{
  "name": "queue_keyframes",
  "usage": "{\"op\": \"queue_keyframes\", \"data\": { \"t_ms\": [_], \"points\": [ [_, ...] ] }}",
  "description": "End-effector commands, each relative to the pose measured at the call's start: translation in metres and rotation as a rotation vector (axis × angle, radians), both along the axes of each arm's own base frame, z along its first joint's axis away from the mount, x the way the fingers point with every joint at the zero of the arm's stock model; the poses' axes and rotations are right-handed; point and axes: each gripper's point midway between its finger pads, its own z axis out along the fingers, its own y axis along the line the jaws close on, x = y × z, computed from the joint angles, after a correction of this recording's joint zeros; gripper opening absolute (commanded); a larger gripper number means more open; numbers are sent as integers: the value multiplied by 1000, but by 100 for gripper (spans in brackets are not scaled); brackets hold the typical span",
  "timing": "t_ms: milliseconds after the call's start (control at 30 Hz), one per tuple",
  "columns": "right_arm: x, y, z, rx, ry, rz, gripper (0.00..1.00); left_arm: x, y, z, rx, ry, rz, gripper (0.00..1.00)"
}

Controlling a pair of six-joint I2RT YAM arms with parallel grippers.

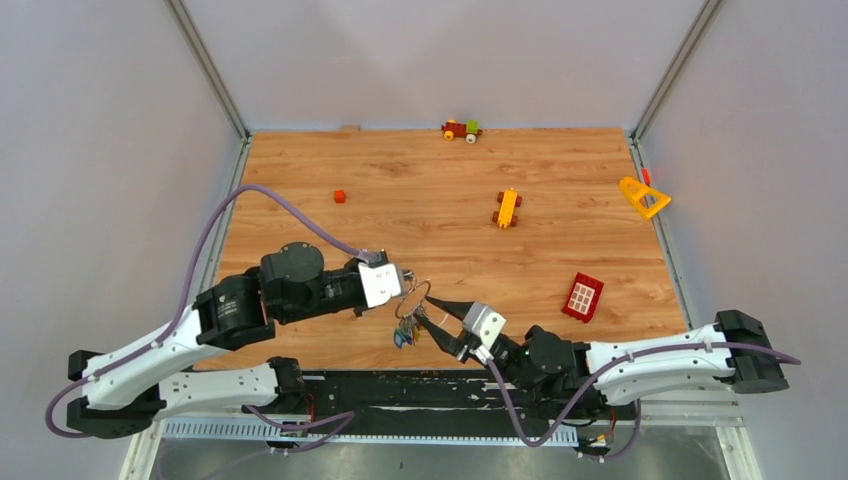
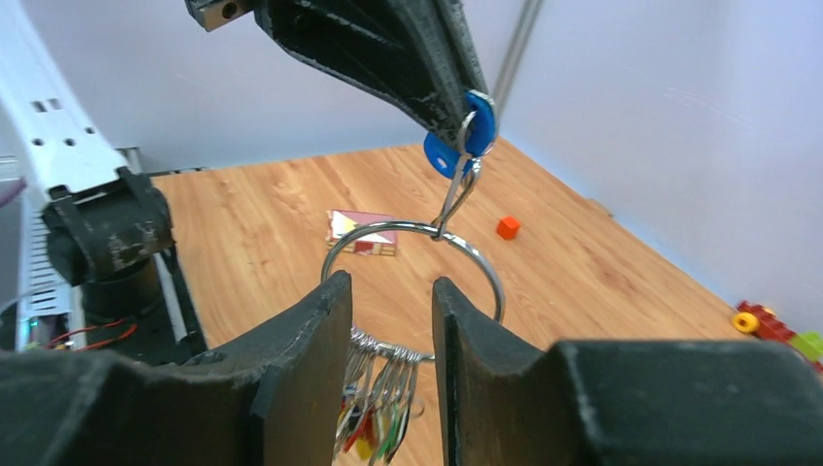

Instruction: Remove the keys from the keyring

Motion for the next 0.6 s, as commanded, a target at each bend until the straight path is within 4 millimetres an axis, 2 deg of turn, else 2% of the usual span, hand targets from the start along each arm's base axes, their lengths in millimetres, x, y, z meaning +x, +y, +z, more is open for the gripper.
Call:
{"op": "queue_keyframes", "data": {
  "t_ms": [0, 100, 267, 567],
  "points": [
    [19, -18, 26, 101, -18, -187, 39, 24, -4, 43, -117, -42, 132, 0],
    [27, -27, 25, 132, 1, -252, 44, 41, -5, 42, -91, -25, 234, 0],
    [36, -38, 28, 195, -15, -328, 54, 51, -8, 51, -122, 6, 306, 0],
    [46, -25, 37, 249, -27, -359, 63, 50, -20, 53, -103, 98, 315, 0]
  ]
}}
